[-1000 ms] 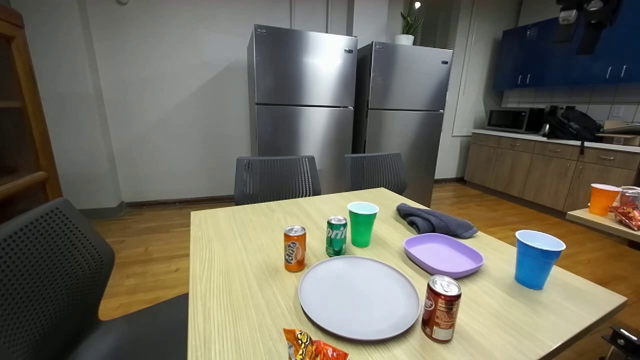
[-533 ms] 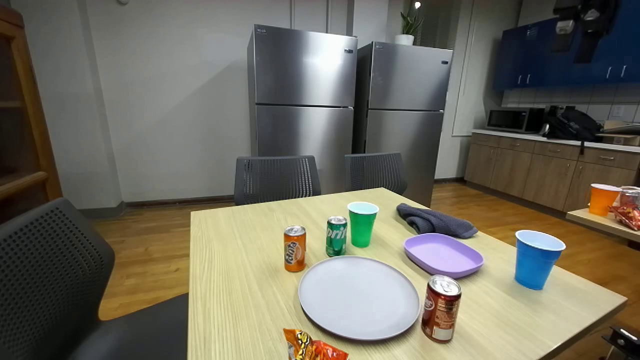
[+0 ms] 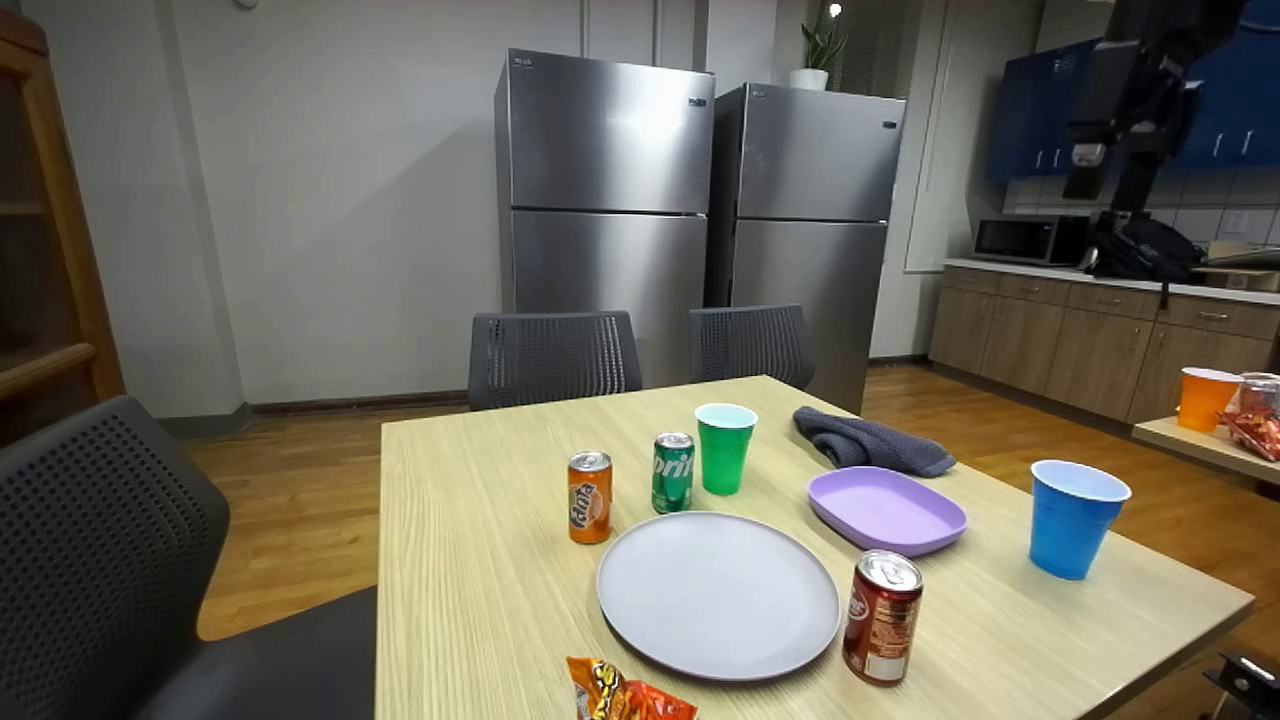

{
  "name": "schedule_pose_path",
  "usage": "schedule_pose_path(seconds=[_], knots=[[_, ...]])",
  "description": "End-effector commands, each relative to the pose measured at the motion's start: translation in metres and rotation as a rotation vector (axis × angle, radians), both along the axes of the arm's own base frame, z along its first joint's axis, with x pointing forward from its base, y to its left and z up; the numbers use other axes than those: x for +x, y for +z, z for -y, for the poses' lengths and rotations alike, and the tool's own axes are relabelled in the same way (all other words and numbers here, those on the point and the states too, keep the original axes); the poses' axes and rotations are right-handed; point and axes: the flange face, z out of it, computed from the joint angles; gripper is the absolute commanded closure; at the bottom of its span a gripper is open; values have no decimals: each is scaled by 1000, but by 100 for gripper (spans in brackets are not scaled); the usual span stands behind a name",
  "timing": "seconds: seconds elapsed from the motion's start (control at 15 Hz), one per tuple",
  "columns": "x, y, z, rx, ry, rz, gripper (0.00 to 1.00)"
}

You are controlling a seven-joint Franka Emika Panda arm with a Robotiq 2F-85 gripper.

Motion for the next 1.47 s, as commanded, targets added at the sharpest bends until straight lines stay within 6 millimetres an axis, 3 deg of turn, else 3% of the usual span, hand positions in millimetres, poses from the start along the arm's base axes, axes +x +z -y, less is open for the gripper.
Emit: schedule_pose_path(seconds=[0.0,0.47,0.93,1.4], knots=[[8,-34,15,-3,-22,24,0],[29,-115,54,-35,-57,15,0],[51,-185,79,-76,-65,-20,0],[65,-238,97,-107,-78,-74,0]])
